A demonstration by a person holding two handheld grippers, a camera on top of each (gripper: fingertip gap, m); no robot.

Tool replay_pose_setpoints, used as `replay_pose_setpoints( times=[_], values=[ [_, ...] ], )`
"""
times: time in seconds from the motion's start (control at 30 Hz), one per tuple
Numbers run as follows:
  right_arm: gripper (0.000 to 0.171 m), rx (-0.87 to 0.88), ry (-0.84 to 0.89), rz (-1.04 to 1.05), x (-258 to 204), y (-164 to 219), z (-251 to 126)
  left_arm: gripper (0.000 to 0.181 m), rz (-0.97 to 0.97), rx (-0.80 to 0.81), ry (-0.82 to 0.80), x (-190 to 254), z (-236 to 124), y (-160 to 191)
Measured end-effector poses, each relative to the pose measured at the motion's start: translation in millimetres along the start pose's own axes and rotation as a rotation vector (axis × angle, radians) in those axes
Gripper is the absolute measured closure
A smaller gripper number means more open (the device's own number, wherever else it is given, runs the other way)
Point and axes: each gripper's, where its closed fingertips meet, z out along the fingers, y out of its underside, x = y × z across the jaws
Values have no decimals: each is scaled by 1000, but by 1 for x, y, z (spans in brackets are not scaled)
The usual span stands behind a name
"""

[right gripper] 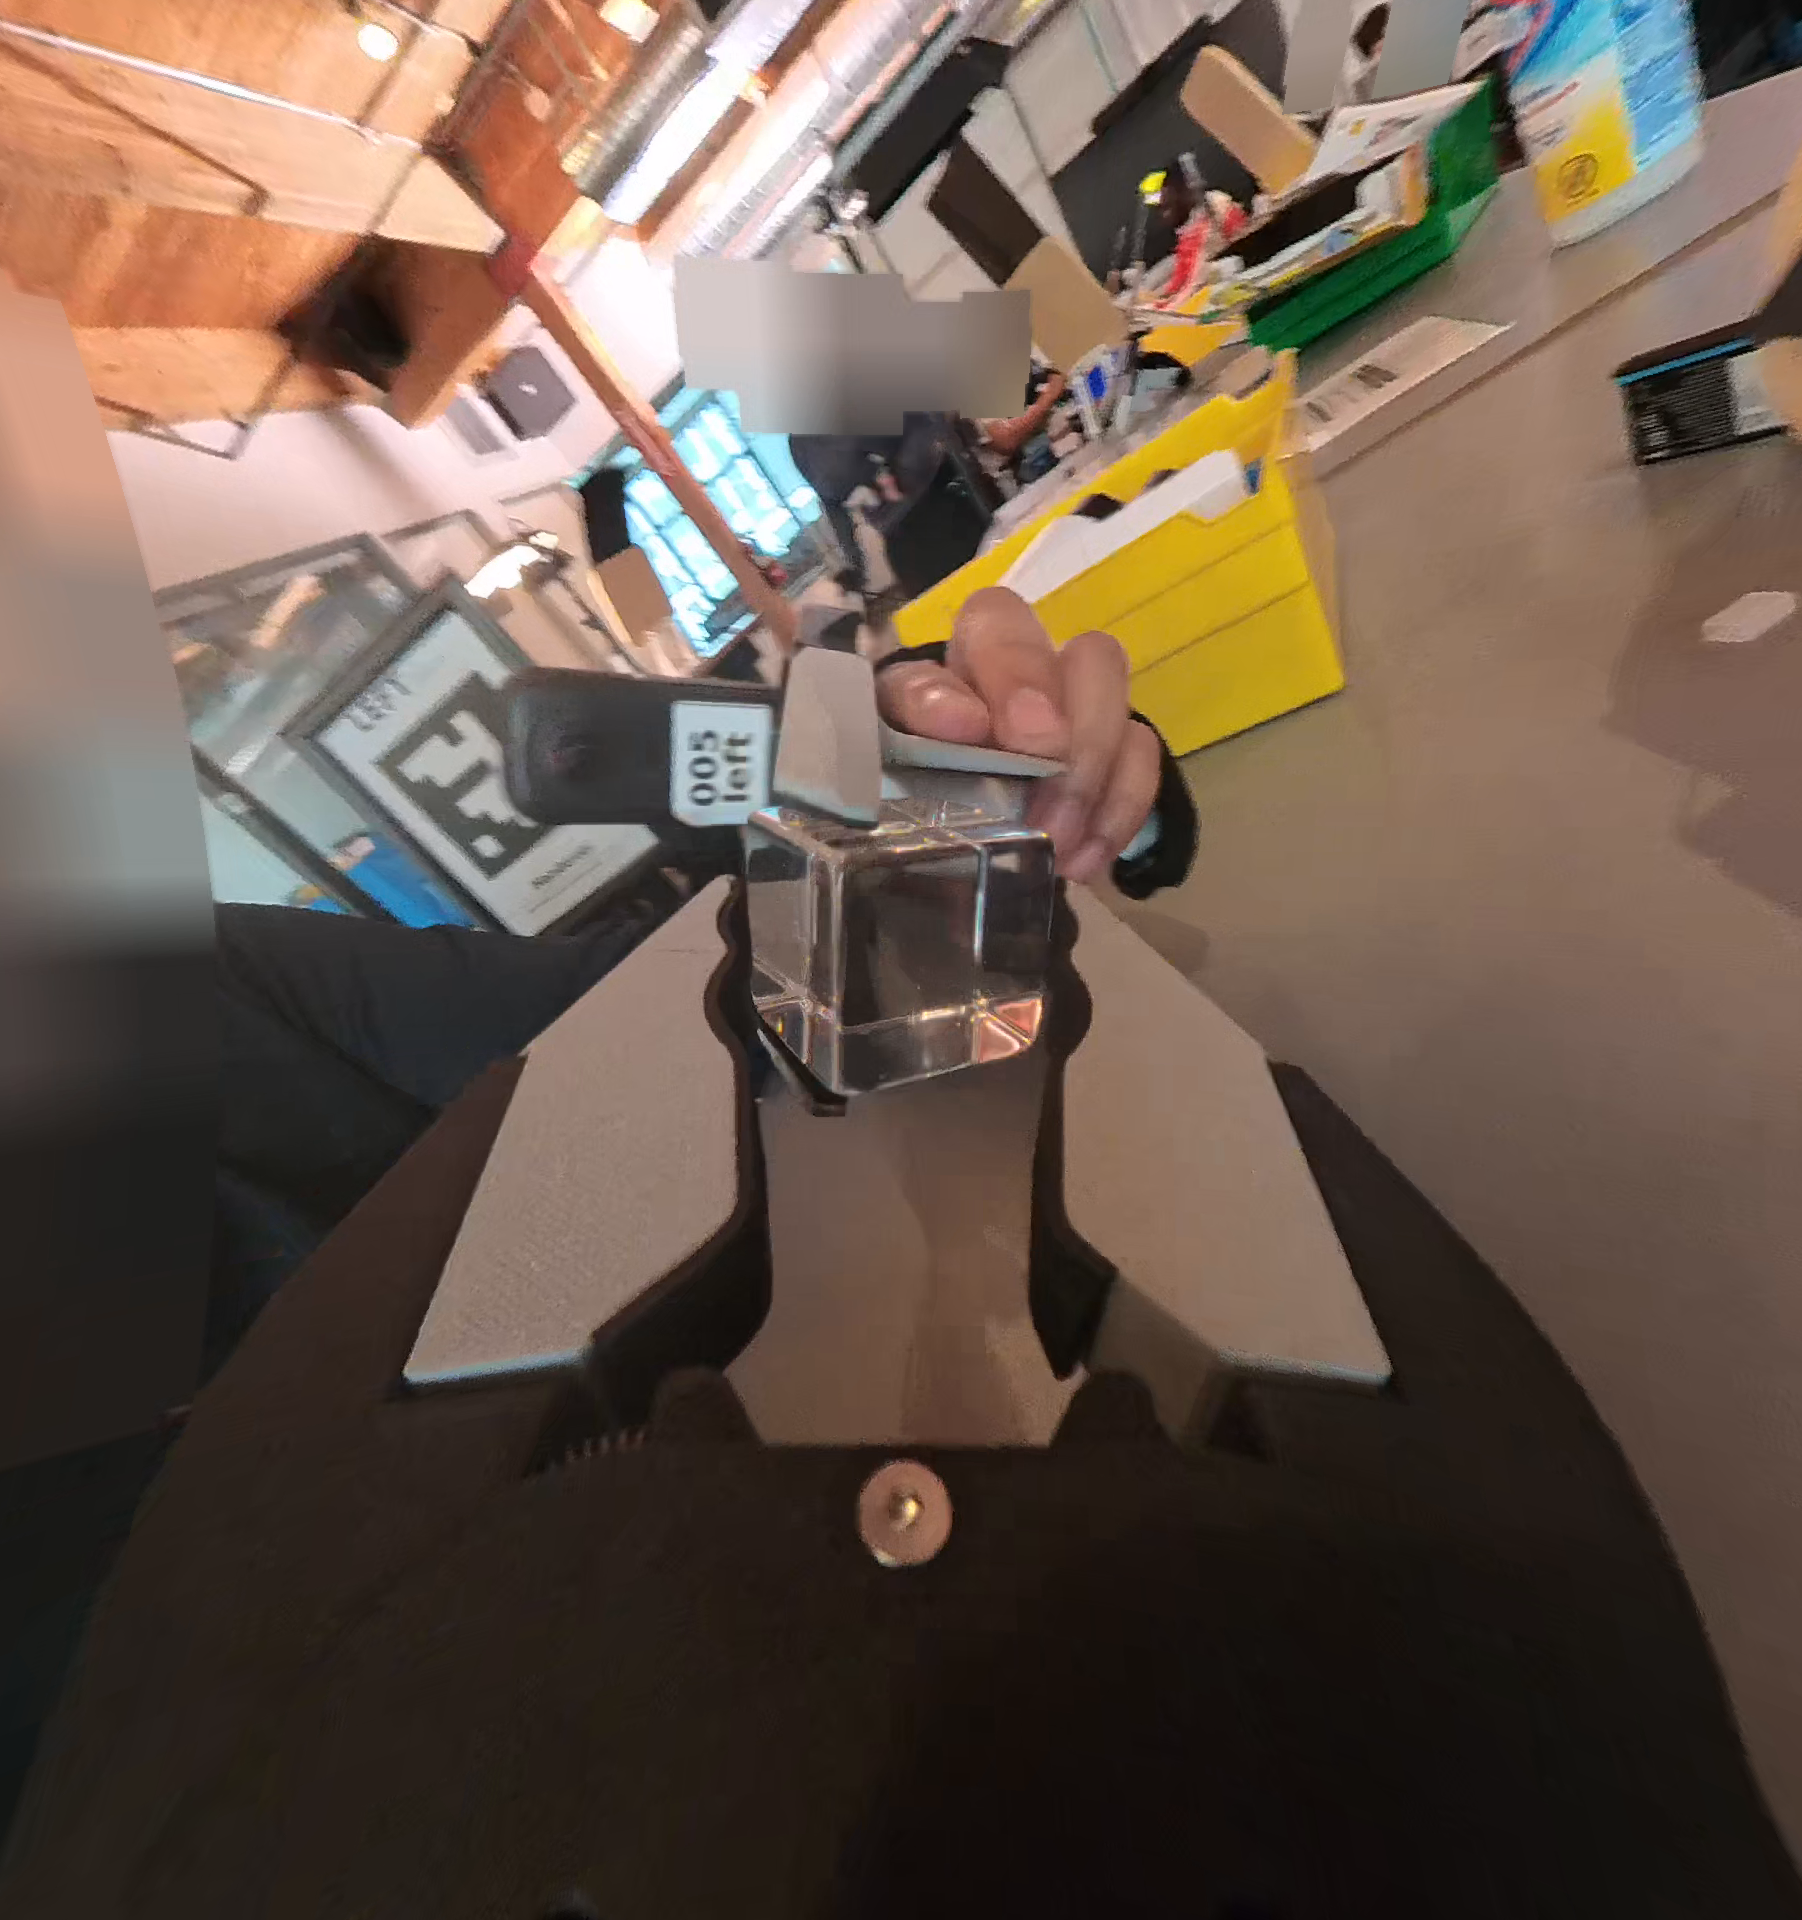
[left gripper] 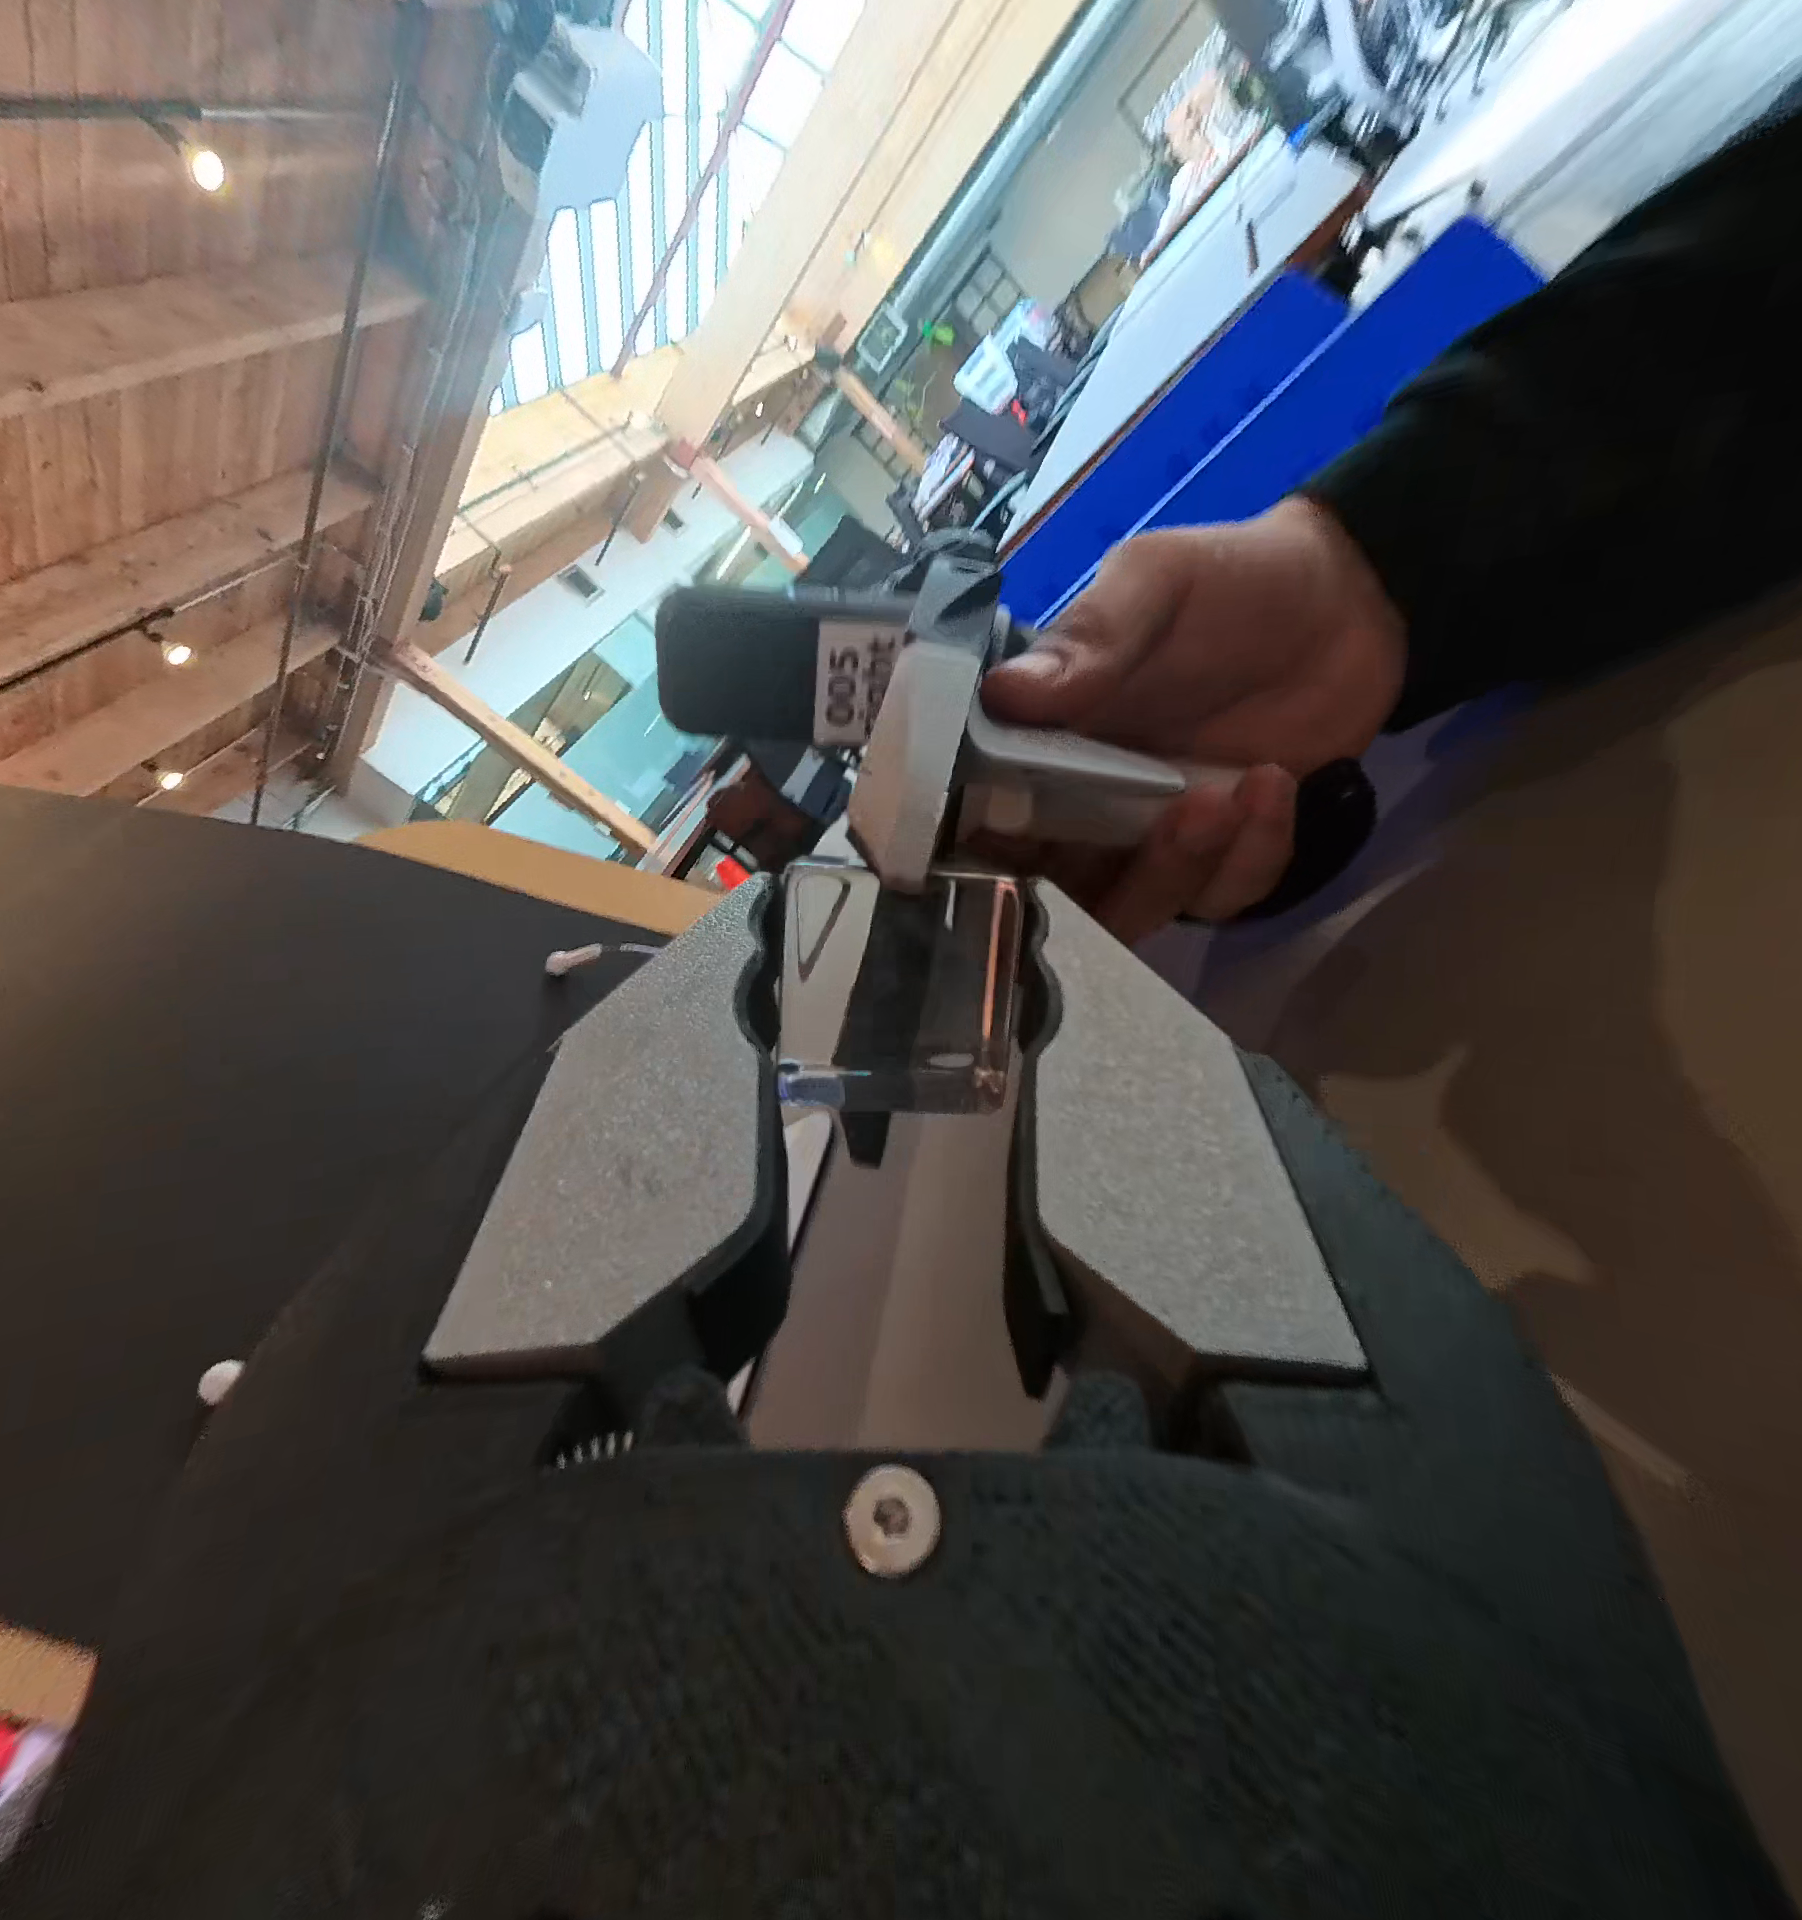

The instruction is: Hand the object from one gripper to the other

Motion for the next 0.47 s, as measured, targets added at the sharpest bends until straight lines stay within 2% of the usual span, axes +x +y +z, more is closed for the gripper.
replay_pose_setpoints(
  times=[0.03,0.3,0.37,0.47],
  values=[
    [117,-8,51,-25,6,0,-1,138,22,-34,-8,0,1,6],
    [117,-102,446,-281,44,2,-10,139,266,-266,-76,-4,5,45],
    [117,-91,435,-293,40,1,-9,139,285,-254,-88,-5,4,41],
    [118,-51,331,-259,27,-4,-9,139,267,-194,-95,-6,4,27]
  ],
)
